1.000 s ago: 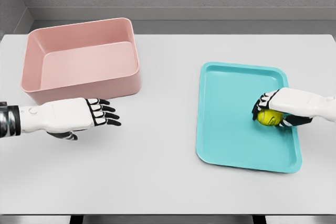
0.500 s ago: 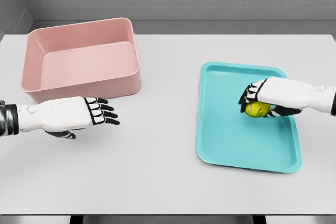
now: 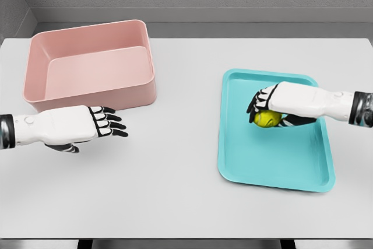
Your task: Put the tennis from the blue tray into the pink basket with both arms
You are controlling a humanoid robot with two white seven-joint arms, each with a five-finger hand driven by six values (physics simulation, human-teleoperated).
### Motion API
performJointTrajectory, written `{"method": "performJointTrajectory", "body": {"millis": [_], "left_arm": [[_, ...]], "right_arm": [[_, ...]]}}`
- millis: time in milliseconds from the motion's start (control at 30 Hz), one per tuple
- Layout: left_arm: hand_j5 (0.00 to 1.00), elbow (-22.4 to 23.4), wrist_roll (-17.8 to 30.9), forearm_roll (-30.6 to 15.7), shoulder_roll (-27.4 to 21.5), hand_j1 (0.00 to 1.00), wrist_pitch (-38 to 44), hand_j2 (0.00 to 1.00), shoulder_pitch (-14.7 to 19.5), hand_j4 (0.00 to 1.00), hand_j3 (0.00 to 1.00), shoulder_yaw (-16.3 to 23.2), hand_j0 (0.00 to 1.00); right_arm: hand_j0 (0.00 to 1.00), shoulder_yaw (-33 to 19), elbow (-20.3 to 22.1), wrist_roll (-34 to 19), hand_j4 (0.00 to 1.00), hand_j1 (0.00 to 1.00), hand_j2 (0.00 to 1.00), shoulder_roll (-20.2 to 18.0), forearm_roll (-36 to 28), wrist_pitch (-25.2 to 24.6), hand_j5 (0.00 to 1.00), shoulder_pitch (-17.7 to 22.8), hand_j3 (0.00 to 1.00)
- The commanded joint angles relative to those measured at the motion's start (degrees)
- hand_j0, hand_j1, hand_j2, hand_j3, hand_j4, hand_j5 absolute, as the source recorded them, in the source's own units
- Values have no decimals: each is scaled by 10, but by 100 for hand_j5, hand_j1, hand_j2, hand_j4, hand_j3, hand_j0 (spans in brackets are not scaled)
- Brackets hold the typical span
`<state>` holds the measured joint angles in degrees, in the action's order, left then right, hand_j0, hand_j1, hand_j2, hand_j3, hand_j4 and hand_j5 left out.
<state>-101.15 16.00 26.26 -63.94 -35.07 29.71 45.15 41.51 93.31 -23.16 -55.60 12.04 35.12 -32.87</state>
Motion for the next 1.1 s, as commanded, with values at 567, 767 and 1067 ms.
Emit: {"method": "performJointTrajectory", "body": {"millis": [567, 767, 1067], "left_arm": [[100, 0, 0, -2, -18, 100, 1, 100, 0, 100, 100, -3, 100], [100, 0, 0, -2, -18, 100, 1, 100, 1, 100, 100, -3, 100], [100, 0, -1, -2, -24, 100, 1, 100, 1, 100, 100, -4, 100]], "right_arm": [[54, 58, 1, -22, 54, 54, 54, 79, -4, -1, 54, -61, 54], [54, 73, 0, -29, 54, 54, 54, 107, -4, -1, 54, -80, 54], [54, 121, -7, -35, 54, 54, 54, 157, -3, -1, 54, -114, 54]]}}
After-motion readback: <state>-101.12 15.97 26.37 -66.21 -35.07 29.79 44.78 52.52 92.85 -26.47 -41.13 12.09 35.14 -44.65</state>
